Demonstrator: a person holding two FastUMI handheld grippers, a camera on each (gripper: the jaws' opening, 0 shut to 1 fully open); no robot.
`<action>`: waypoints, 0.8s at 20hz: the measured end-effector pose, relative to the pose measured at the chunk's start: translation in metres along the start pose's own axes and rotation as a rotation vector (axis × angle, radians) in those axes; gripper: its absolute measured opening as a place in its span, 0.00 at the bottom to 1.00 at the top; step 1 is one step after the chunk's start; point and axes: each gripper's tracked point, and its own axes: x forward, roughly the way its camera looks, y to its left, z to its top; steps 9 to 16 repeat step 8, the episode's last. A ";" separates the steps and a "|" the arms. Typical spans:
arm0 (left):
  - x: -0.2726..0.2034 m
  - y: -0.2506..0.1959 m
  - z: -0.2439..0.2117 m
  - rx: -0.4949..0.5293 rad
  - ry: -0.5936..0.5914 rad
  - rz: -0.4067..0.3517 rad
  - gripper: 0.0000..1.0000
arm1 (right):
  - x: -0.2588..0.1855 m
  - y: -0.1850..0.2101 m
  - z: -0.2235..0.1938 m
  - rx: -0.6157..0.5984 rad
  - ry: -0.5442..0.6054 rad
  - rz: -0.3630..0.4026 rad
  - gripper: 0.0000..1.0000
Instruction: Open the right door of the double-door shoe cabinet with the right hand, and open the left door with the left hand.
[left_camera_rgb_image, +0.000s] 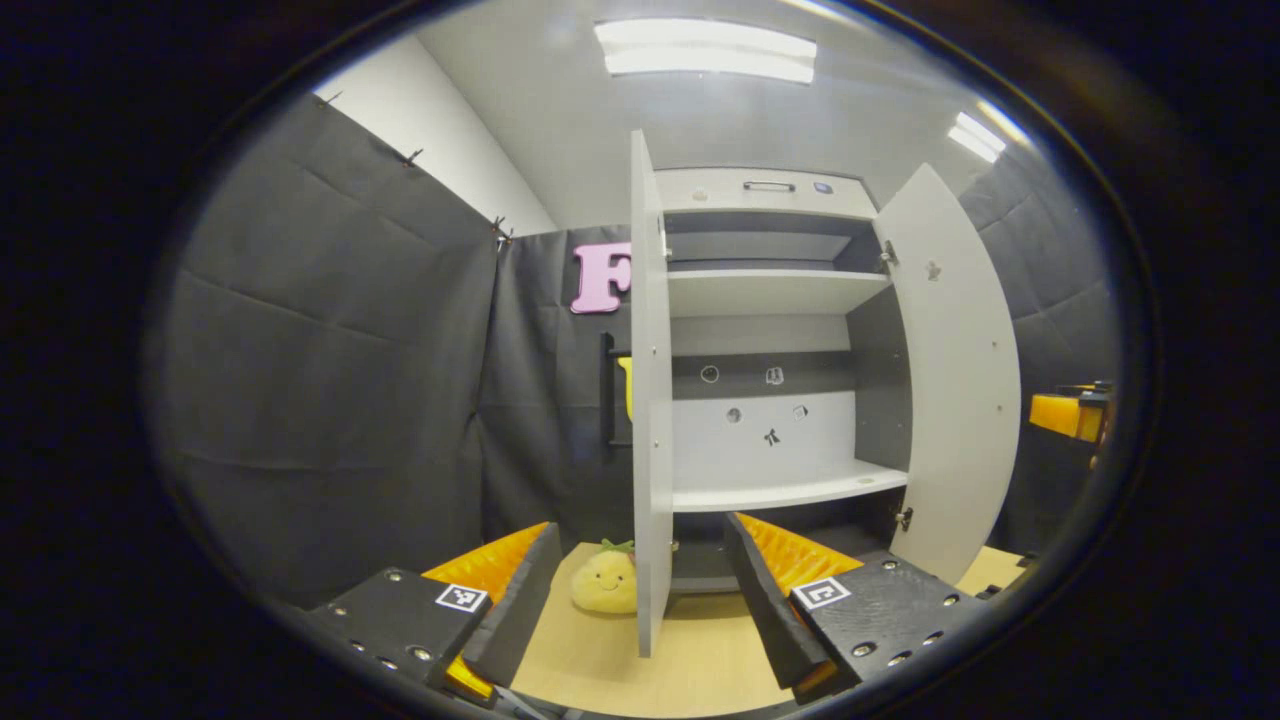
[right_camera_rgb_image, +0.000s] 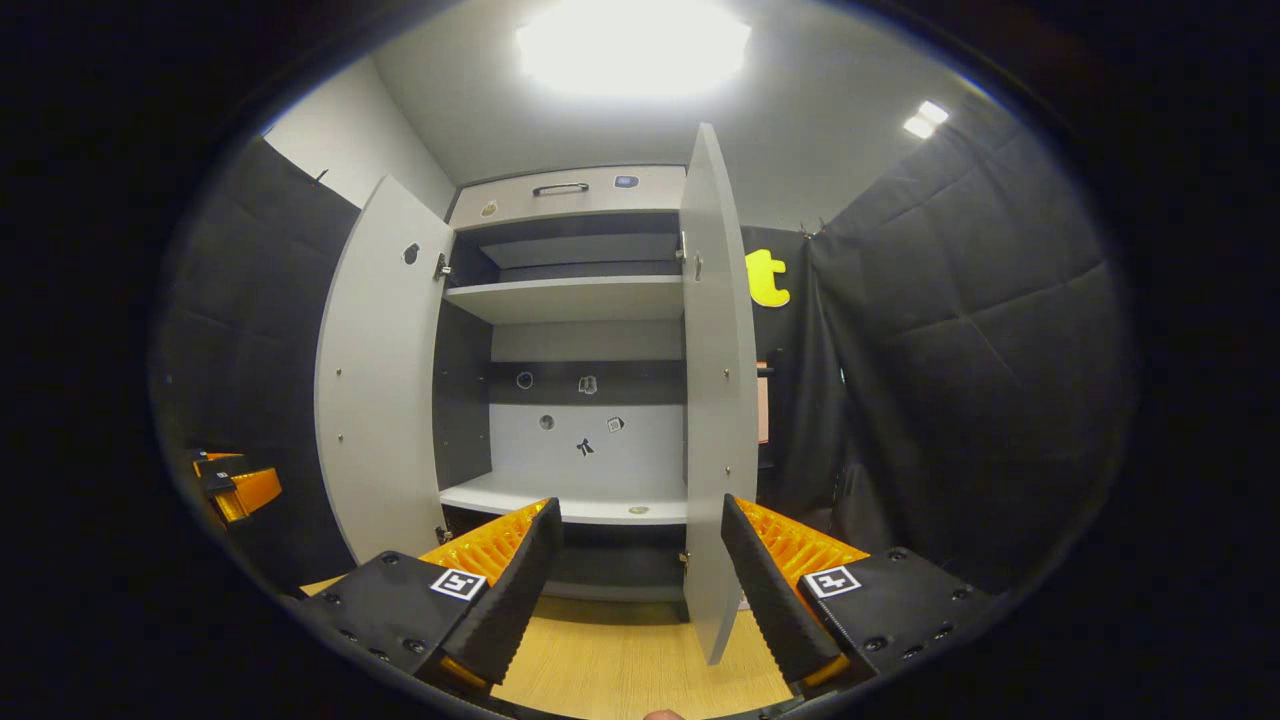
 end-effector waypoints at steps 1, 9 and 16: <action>0.001 0.001 0.001 0.004 -0.004 0.003 0.94 | 0.000 0.000 0.000 0.001 0.001 0.001 0.99; 0.001 0.001 0.001 0.017 -0.003 -0.001 0.94 | -0.002 -0.005 -0.007 0.008 0.014 -0.011 0.99; 0.001 0.001 0.001 0.017 -0.003 -0.001 0.94 | -0.002 -0.005 -0.007 0.008 0.014 -0.011 0.99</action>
